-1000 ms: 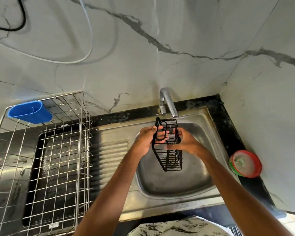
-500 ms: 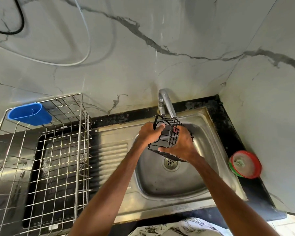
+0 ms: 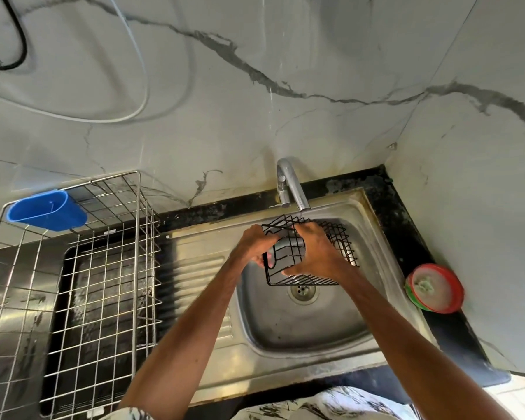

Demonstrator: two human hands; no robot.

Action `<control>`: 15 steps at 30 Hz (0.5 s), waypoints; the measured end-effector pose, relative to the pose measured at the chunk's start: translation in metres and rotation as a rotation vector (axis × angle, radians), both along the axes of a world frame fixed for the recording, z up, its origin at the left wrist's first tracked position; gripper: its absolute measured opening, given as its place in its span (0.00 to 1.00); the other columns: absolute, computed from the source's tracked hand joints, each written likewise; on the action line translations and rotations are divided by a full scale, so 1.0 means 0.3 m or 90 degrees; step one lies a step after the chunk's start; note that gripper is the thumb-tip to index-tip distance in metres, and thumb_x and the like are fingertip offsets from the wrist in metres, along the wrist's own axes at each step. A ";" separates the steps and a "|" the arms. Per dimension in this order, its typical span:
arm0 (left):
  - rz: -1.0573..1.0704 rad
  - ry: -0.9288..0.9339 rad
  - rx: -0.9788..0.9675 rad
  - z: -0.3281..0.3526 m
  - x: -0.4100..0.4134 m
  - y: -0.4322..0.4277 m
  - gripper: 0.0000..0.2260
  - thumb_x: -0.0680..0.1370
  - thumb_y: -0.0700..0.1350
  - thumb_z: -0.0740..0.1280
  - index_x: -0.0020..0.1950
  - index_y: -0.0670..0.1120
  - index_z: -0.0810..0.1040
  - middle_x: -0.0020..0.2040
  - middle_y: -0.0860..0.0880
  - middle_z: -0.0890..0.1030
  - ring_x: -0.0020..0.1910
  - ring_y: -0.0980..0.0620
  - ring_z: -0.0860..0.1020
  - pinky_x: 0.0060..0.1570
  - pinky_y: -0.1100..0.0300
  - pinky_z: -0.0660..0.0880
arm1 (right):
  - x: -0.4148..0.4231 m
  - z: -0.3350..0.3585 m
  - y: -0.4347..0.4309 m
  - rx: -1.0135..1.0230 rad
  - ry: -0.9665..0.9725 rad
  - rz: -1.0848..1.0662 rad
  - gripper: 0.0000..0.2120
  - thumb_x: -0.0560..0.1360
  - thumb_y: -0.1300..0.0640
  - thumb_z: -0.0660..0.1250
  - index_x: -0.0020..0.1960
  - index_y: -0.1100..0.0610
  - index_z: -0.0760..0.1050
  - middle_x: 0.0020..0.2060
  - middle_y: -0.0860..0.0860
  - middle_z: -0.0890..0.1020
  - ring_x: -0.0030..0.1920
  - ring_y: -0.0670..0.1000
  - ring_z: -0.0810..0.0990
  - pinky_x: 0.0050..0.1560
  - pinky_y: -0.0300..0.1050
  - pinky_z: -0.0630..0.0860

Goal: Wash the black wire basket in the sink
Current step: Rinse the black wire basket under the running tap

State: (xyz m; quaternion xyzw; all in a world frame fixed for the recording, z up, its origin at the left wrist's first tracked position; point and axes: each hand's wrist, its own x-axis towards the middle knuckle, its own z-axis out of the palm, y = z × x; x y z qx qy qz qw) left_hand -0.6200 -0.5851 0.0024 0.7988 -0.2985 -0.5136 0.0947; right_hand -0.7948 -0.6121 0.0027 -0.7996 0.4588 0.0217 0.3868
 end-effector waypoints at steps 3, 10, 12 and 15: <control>0.050 0.018 -0.013 0.001 0.009 0.003 0.19 0.84 0.51 0.67 0.59 0.34 0.75 0.38 0.36 0.85 0.32 0.42 0.86 0.35 0.49 0.85 | -0.027 0.008 -0.030 0.068 -0.060 0.020 0.60 0.64 0.37 0.80 0.83 0.48 0.47 0.81 0.49 0.47 0.79 0.55 0.54 0.75 0.55 0.59; 0.064 0.022 -0.037 0.053 -0.003 -0.017 0.12 0.83 0.45 0.67 0.52 0.35 0.77 0.40 0.37 0.83 0.31 0.43 0.85 0.27 0.55 0.82 | 0.052 0.010 0.024 -0.043 -0.070 0.179 0.44 0.79 0.29 0.47 0.81 0.53 0.32 0.79 0.49 0.32 0.78 0.47 0.30 0.78 0.53 0.33; 0.066 0.046 -0.041 0.057 -0.001 -0.023 0.10 0.83 0.42 0.67 0.53 0.34 0.78 0.39 0.37 0.83 0.29 0.44 0.84 0.28 0.55 0.82 | 0.056 -0.006 0.001 -0.069 -0.081 0.198 0.39 0.81 0.32 0.43 0.81 0.51 0.33 0.80 0.46 0.34 0.79 0.45 0.32 0.78 0.50 0.34; 0.081 0.072 -0.051 0.052 0.009 -0.026 0.12 0.84 0.47 0.67 0.52 0.37 0.76 0.44 0.37 0.84 0.36 0.39 0.87 0.36 0.48 0.85 | 0.000 -0.054 -0.080 -0.030 -0.089 0.085 0.35 0.81 0.31 0.41 0.82 0.46 0.40 0.82 0.47 0.44 0.81 0.49 0.42 0.79 0.56 0.42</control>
